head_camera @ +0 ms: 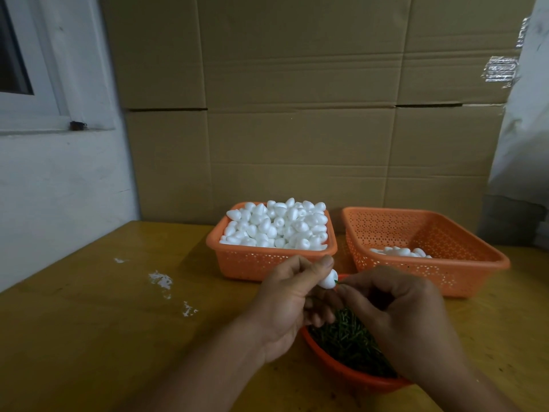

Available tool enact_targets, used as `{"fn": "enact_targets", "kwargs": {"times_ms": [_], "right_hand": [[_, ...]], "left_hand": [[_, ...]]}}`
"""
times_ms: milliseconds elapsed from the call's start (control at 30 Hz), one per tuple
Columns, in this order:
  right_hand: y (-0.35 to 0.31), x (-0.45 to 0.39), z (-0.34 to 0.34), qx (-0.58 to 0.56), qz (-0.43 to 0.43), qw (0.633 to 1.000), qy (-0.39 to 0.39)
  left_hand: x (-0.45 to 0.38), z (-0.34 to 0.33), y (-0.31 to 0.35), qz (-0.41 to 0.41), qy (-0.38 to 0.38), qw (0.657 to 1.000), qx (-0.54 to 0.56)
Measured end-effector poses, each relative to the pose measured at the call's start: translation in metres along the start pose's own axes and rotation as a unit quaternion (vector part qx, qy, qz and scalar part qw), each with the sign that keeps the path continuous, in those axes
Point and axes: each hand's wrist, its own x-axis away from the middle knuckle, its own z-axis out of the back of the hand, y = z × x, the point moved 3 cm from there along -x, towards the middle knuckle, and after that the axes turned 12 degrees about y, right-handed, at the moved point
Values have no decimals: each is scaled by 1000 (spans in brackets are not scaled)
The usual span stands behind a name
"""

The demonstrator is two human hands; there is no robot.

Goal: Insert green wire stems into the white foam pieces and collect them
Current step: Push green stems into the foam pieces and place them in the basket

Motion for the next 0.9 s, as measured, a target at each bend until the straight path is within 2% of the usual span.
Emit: {"fn": "enact_targets", "kwargs": {"times_ms": [200,367,567,733,900], "right_hand": [[-3,0,2,-2,8,1000,-3],[-2,1,2,6,-6,1000,0],[0,2,2,-15,-28,999,-14],[-2,2,2,-29,-33,999,-12],[-4,3,1,-67,-52,996,-7]], "left_hand": [[-2,0,-3,-62,8,998,-22],[-5,1,-4,-147,33,987,-56],[-2,1,-1,-140,-6,990,-26],[-1,0,0,-152,-4,988,-26],[3,1,7,-246,10,963,-107]]}}
